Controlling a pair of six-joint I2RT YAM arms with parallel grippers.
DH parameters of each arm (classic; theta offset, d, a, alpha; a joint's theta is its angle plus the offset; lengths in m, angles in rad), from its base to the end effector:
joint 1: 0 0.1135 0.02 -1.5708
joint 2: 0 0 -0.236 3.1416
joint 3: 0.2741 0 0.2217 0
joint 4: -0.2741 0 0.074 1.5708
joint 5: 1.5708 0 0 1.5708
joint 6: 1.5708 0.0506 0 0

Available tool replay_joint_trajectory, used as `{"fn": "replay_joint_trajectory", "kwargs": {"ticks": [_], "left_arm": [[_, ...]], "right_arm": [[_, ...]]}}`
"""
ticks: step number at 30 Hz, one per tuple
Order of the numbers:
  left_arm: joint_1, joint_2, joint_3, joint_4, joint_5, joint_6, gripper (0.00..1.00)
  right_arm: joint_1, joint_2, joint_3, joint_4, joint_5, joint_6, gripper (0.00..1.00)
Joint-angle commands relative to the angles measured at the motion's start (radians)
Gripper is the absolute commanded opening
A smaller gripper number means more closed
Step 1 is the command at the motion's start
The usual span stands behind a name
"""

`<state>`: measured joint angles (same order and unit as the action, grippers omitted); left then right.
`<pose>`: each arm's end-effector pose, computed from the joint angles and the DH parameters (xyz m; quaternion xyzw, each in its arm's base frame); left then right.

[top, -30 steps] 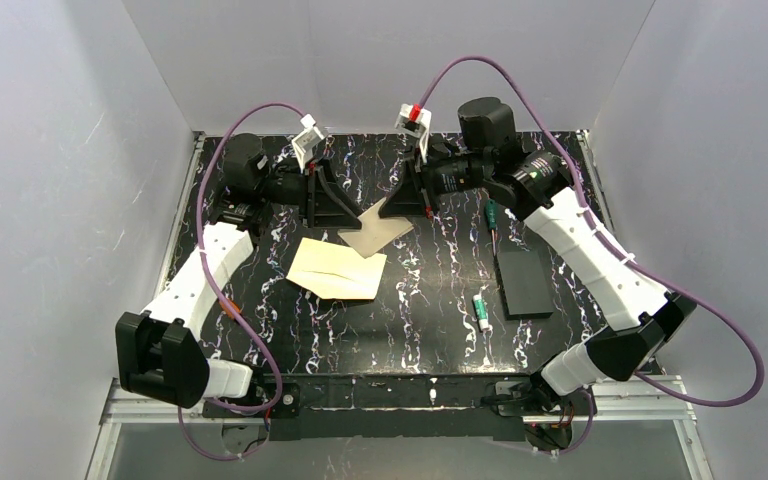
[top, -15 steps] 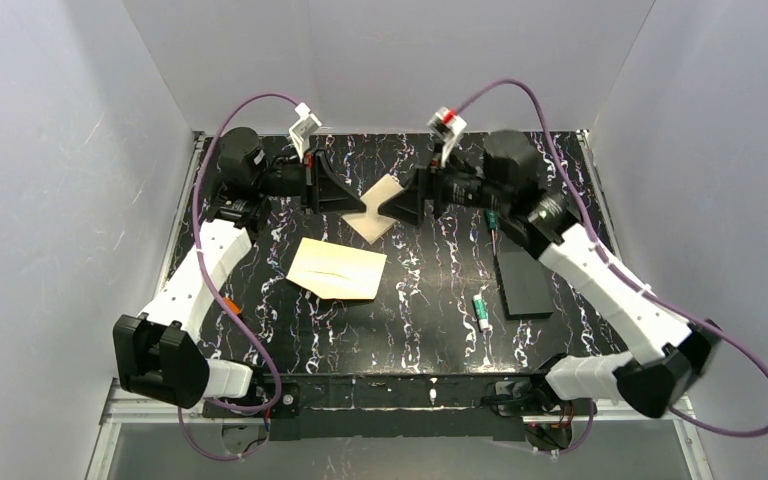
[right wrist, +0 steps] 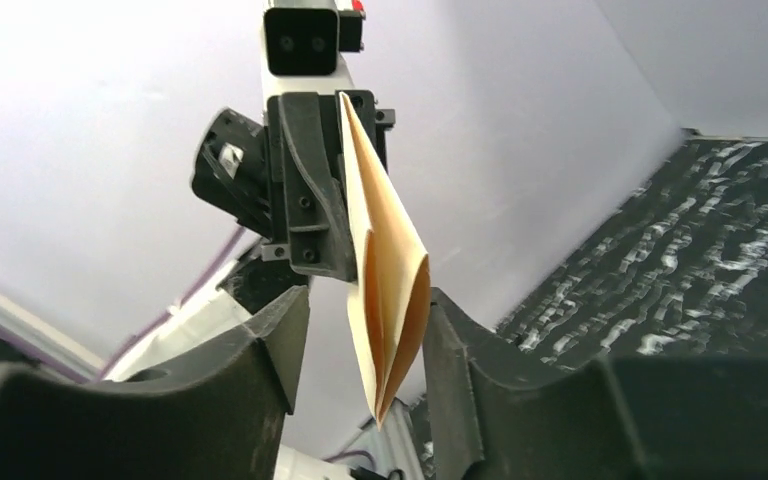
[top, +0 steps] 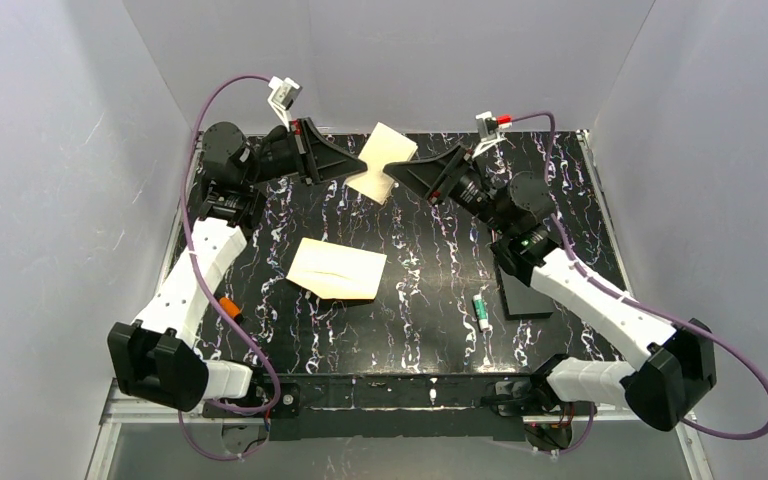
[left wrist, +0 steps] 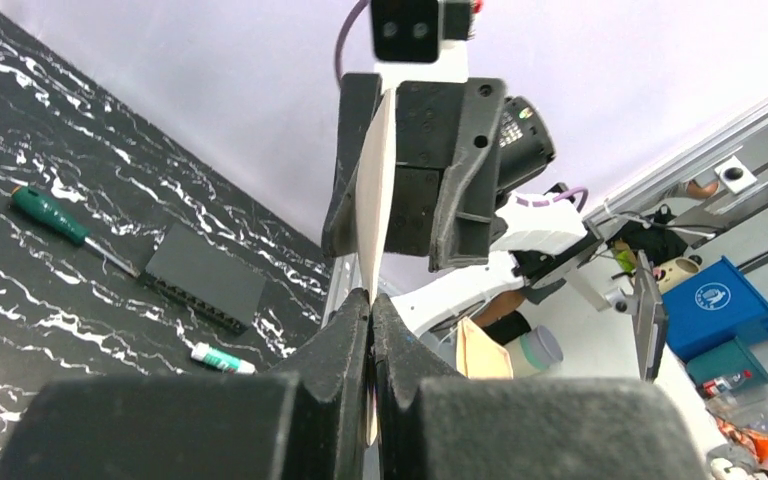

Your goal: Place the letter into the envelope and seal it

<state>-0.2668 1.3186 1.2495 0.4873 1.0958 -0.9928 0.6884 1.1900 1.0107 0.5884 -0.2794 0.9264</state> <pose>0.2456 -0.1138 0.4266 0.2431 0.5899 -0.6510 0.4112 0.1962 0.1795 0.4024 -0.0511 0.5534 0.6509 0.5172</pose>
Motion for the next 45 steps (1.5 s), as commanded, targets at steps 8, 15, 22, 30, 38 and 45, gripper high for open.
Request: {"fn": "replay_joint_trajectory", "kwargs": {"ticks": [8,15,22,30,38,45], "left_arm": [[-0.004,-0.067,0.036,0.114,-0.052,-0.105,0.00],[0.077,-0.092,-0.092,-0.041,-0.129,-0.028,0.38],[0.311,-0.129,-0.278,-0.612,-0.405,0.209,0.47],[0.321,0.012,-0.223,-1.050,-0.924,0.524,0.52],[0.319,0.045,-0.371,-0.971,-0.911,0.474,0.52],[0.318,0.104,-0.436,-0.903,-0.863,0.447,0.23]], "right_arm": [[0.002,0.039,0.085,0.212,-0.017,0.127,0.01],[0.002,-0.033,0.111,-0.282,0.220,-0.032,0.01],[0.000,0.008,0.121,-0.771,0.356,-0.153,0.01],[0.008,0.058,0.074,-0.727,0.237,-0.209,0.01],[0.008,0.049,0.090,-0.761,0.248,-0.247,0.01],[0.008,0.013,0.073,-0.744,0.252,-0.252,0.01]]}}
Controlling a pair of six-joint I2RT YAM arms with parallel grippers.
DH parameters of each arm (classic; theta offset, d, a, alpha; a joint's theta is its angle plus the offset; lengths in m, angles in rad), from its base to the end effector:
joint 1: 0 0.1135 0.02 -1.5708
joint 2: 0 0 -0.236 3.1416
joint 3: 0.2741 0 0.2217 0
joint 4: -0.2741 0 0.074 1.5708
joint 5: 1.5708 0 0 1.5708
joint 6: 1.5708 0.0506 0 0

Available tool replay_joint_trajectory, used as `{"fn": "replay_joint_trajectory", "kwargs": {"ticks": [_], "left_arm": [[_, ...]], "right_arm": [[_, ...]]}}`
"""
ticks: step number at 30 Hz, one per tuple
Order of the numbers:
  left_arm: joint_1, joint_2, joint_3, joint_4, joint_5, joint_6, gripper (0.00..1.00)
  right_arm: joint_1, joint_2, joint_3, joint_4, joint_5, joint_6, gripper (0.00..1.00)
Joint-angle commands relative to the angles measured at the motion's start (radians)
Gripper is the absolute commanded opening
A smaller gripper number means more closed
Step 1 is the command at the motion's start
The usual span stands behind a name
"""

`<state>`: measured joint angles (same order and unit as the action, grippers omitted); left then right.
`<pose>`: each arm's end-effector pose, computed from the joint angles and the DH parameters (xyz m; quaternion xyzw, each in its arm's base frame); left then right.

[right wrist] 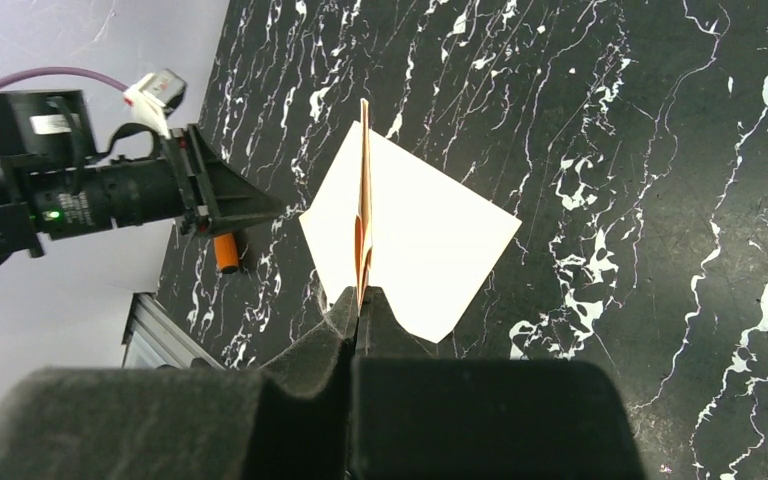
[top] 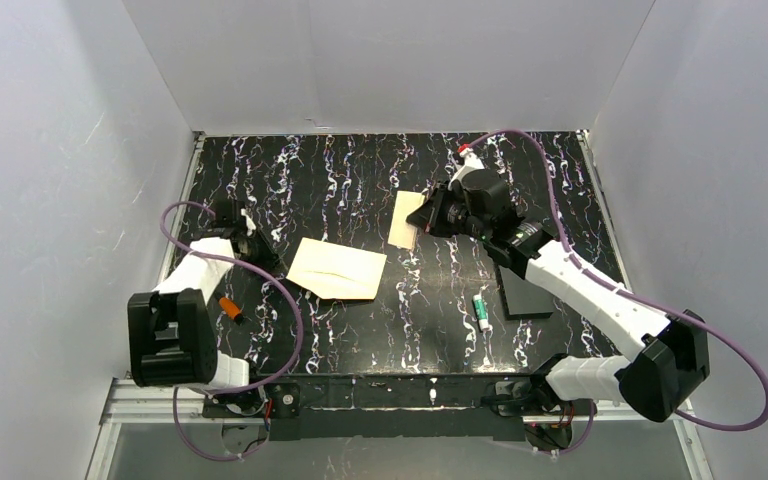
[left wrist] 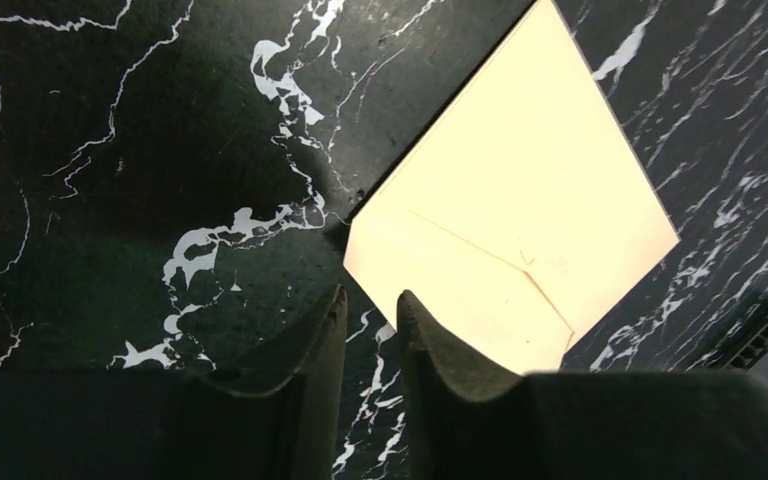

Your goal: Place the letter into the envelope and seal it

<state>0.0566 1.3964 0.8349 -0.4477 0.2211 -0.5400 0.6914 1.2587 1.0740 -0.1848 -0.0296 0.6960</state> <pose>0.2576 0.0035 0.1787 -0.2514 0.9218 -0.1689 0.2421 0.2182 0.1826 0.3129 -0.0065 0.8249 0.3707 0.4267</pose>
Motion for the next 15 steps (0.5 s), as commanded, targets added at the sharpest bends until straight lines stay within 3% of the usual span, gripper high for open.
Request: {"fn": "replay_joint_trajectory", "kwargs": {"ticks": [1,8,15], "left_arm": [[-0.006,0.031,-0.025,0.039,0.008,-0.007,0.22],[-0.009,0.097,-0.045,0.111,0.023,0.005,0.29],[-0.012,0.119,-0.087,0.182,0.085,-0.024,0.24]], "right_arm": [[0.005,-0.064,0.003,0.037,0.004,-0.017,0.01],[0.005,-0.089,0.002,0.017,0.011,-0.010,0.01],[0.005,-0.102,0.009,0.001,0.010,-0.010,0.01]]}}
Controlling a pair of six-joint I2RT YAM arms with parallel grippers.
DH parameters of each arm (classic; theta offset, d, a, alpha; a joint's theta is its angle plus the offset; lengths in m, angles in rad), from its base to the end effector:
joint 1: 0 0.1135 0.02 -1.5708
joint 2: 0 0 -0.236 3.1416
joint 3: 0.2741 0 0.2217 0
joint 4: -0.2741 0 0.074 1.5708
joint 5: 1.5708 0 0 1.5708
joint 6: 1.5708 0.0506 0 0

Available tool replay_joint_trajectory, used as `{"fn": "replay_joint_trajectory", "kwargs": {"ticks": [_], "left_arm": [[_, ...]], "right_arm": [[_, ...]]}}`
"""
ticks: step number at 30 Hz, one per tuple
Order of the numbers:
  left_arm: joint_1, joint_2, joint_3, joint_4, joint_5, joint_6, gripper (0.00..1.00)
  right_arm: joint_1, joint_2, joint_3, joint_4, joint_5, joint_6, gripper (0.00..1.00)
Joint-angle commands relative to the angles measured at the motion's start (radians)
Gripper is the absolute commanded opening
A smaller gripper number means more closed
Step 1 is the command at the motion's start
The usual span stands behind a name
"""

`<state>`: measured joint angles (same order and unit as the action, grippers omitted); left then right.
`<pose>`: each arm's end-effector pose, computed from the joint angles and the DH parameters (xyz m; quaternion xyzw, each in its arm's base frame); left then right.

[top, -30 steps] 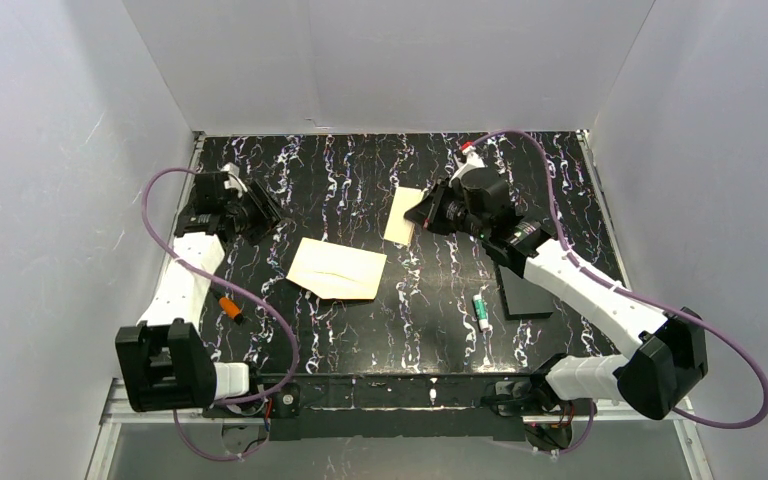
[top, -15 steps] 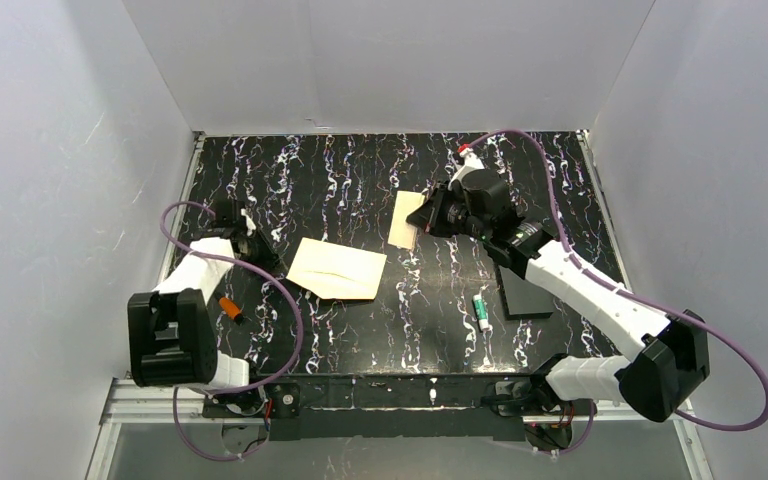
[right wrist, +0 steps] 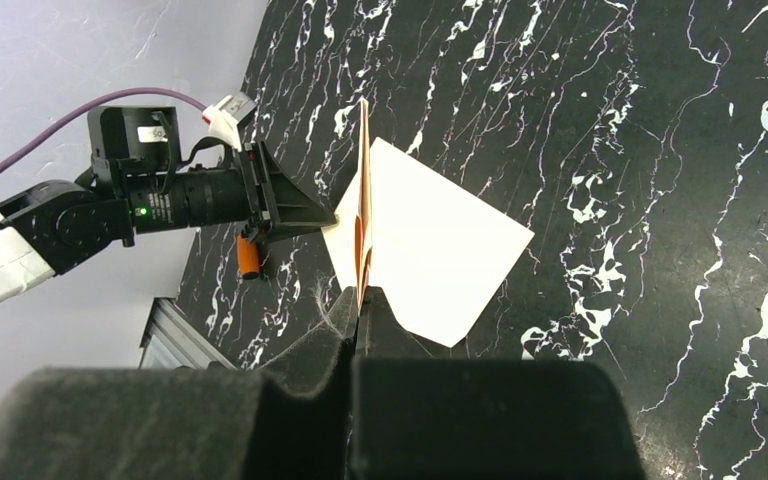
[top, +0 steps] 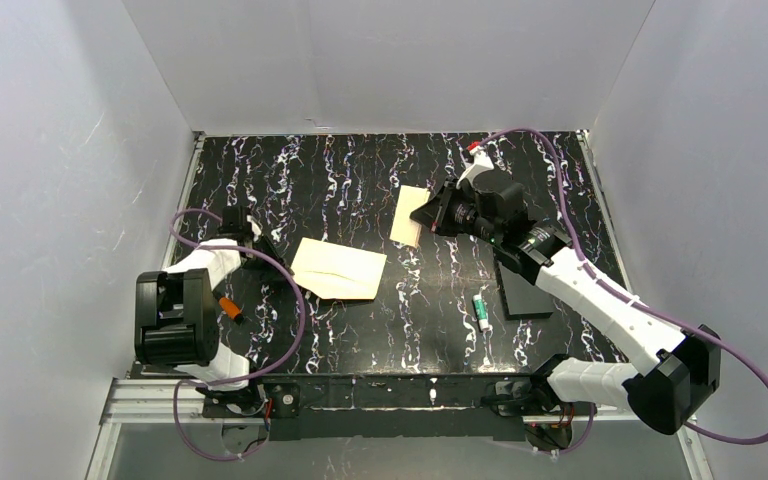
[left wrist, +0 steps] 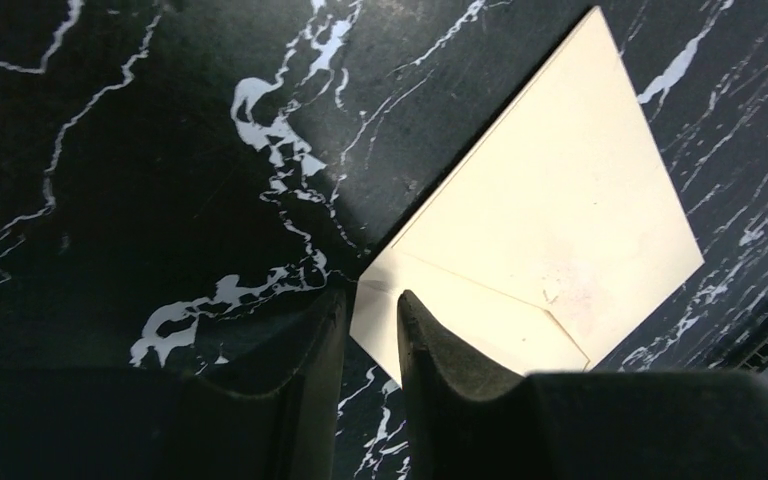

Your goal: Place the letter into the envelope and seal it

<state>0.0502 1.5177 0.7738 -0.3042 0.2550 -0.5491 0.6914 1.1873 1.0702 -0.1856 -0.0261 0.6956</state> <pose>0.2668 0.0006 0.1423 -0.2514 0.9252 -0.1823 0.2180 0.2068 0.1729 0.3299 -0.0060 0.8056 0.3867 0.4488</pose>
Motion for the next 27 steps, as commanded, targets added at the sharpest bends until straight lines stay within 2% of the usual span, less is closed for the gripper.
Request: {"fn": "replay_joint_trajectory", "kwargs": {"ticks": [1,3,10,18,22,24,25,27], "left_arm": [[-0.006,-0.003,-0.031,0.054,0.062,-0.027,0.22],[-0.006,-0.005,-0.038,0.071,0.091,-0.050,0.19],[-0.077,-0.052,-0.096,0.097,0.163,-0.145,0.18],[-0.239,-0.088,-0.203,0.341,0.242,-0.376,0.22],[-0.344,-0.065,-0.165,0.376,0.272,-0.358,0.35],[-0.356,-0.077,-0.152,0.360,0.266,-0.350,0.41],[-0.355,-0.099,-0.146,0.330,0.246,-0.337,0.45],[-0.348,-0.157,-0.113,0.165,0.147,-0.270,0.56]], "right_arm": [[0.005,-0.030,0.014,-0.001,0.004,-0.009,0.01],[0.005,-0.027,0.016,-0.004,0.002,-0.008,0.01],[0.005,-0.009,0.013,-0.023,0.012,0.000,0.01],[0.005,0.042,-0.033,-0.005,0.072,0.090,0.01],[0.005,0.072,-0.086,0.001,0.144,0.202,0.01],[0.005,0.096,-0.122,0.038,0.149,0.264,0.01],[0.005,0.109,-0.144,0.075,0.143,0.299,0.01],[0.005,0.155,-0.180,0.144,0.111,0.379,0.01]]}}
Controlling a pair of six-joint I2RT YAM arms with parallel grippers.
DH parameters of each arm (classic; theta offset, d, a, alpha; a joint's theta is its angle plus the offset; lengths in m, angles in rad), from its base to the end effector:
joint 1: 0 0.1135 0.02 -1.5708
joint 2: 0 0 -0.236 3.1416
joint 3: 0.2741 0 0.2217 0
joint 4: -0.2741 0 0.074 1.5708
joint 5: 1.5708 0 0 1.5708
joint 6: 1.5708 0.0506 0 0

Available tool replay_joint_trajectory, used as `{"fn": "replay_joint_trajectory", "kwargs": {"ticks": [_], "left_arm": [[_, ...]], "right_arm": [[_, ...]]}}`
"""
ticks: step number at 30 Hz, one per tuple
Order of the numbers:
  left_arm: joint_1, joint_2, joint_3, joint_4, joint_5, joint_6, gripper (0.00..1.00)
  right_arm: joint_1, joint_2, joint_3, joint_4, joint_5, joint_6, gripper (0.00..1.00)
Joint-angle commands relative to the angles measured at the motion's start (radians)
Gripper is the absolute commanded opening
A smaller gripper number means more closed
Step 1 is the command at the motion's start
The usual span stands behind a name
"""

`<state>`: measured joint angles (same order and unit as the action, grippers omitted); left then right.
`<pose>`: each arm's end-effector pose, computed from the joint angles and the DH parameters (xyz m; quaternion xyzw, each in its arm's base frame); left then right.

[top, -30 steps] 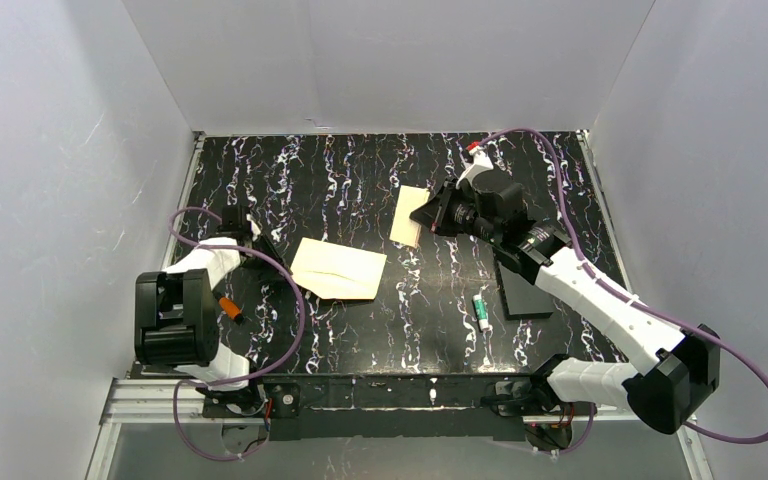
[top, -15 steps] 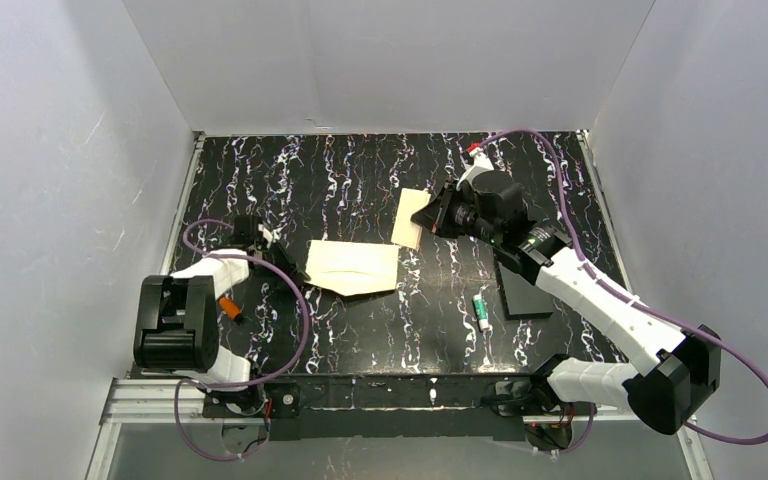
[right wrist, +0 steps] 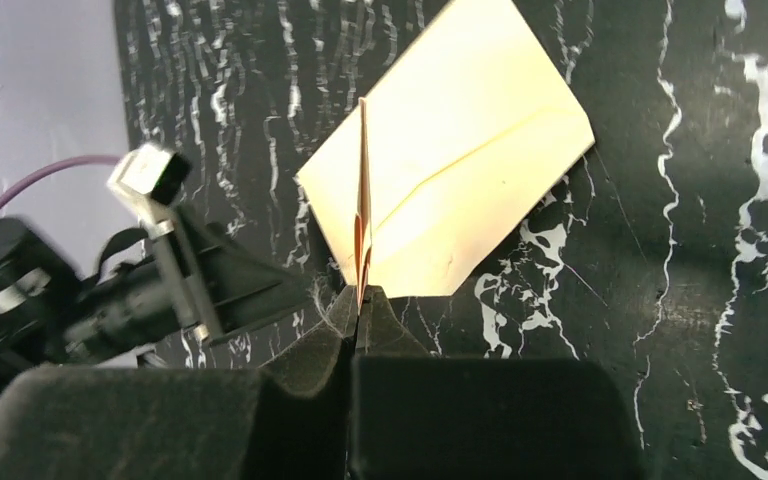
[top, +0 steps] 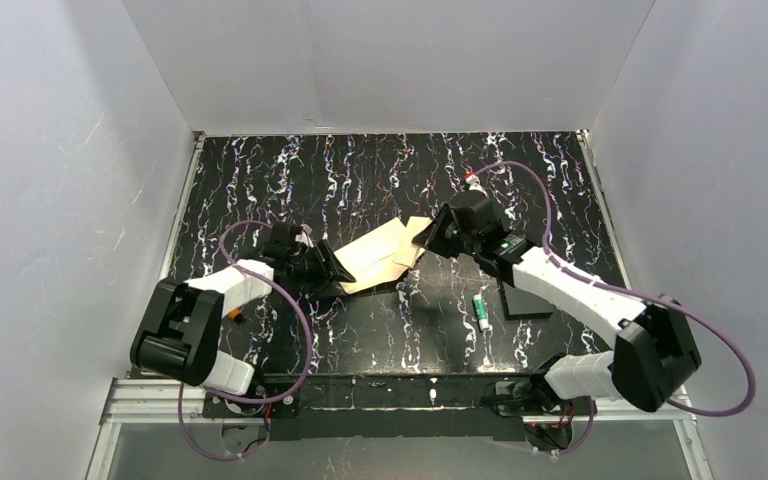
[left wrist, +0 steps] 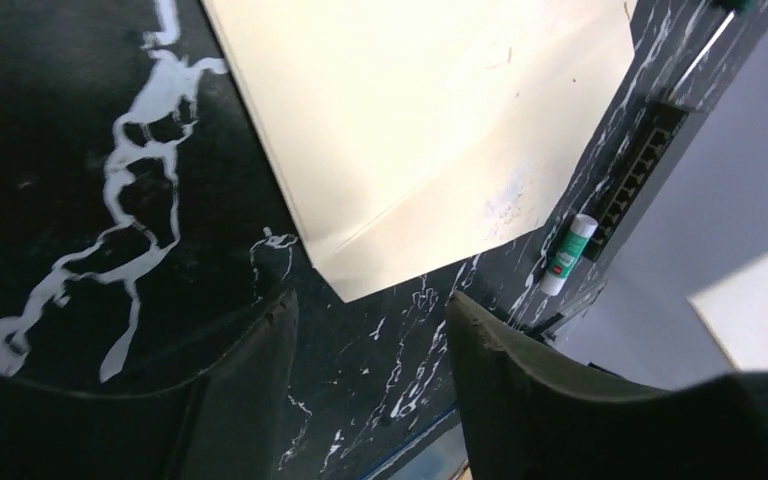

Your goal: Place the letter into the envelope and seal it

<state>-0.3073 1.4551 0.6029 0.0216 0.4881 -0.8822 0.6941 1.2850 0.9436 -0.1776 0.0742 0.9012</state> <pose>0.2392 -0.1008 0.1391 -0.1727 0.8923 -0.3833 0.1645 0.2197 0.1780 0.2633 0.1079 0.8577 0.3366 0.3733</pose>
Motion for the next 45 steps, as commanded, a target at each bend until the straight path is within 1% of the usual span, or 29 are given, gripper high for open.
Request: {"fn": "replay_joint_trajectory", "kwargs": {"ticks": [1,2,4,6,8,9,11,13,16,19,22,26,32,35,39,42,45], "left_arm": [[0.010,-0.126,0.083,-0.232,-0.141,0.108,0.60],[0.012,-0.152,0.112,-0.306,-0.209,0.147,0.64],[0.016,-0.179,0.175,-0.392,-0.315,0.219,0.71],[0.022,-0.163,0.237,-0.389,-0.361,0.287,0.76],[0.029,-0.084,0.312,-0.363,-0.335,0.357,0.79],[0.034,-0.015,0.362,-0.375,-0.318,0.401,0.79],[0.043,0.124,0.477,-0.410,-0.242,0.457,0.77],[0.046,0.238,0.552,-0.410,-0.205,0.492,0.76],[0.050,0.335,0.633,-0.404,-0.166,0.542,0.78],[0.051,0.410,0.685,-0.446,-0.115,0.566,0.75],[0.050,0.418,0.658,-0.453,-0.086,0.537,0.73],[0.050,0.410,0.575,-0.425,-0.027,0.471,0.70],[0.048,0.338,0.419,-0.352,0.066,0.360,0.64],[0.047,0.274,0.356,-0.319,0.099,0.329,0.64],[0.047,0.203,0.290,-0.292,0.130,0.304,0.65],[0.045,0.190,0.250,-0.240,0.189,0.261,0.65],[0.040,0.185,0.204,-0.159,0.192,0.211,0.64]], "right_arm": [[0.002,0.081,-0.068,0.198,-0.021,0.206,0.01],[0.002,0.110,-0.079,0.246,-0.055,0.237,0.01],[0.005,0.167,-0.081,0.288,-0.120,0.290,0.01],[0.011,0.204,-0.077,0.297,-0.138,0.296,0.01],[0.013,0.225,-0.068,0.287,-0.130,0.279,0.01],[0.013,0.234,-0.068,0.287,-0.128,0.271,0.01],[0.013,0.257,-0.063,0.297,-0.136,0.257,0.01],[0.013,0.286,-0.049,0.302,-0.161,0.241,0.01],[0.013,0.292,-0.032,0.280,-0.197,0.220,0.01],[0.013,0.263,-0.027,0.229,-0.164,0.193,0.01],[0.012,0.249,-0.035,0.208,-0.129,0.182,0.01],[0.003,0.268,-0.042,0.244,-0.144,0.166,0.01],[-0.034,0.267,-0.035,0.202,-0.151,0.060,0.01],[-0.083,0.251,-0.045,0.142,-0.185,0.030,0.01],[-0.143,0.232,-0.057,0.117,-0.238,-0.041,0.01],[-0.159,0.241,-0.034,0.067,-0.241,-0.131,0.01],[-0.168,0.254,-0.030,0.060,-0.255,-0.193,0.01]]}}
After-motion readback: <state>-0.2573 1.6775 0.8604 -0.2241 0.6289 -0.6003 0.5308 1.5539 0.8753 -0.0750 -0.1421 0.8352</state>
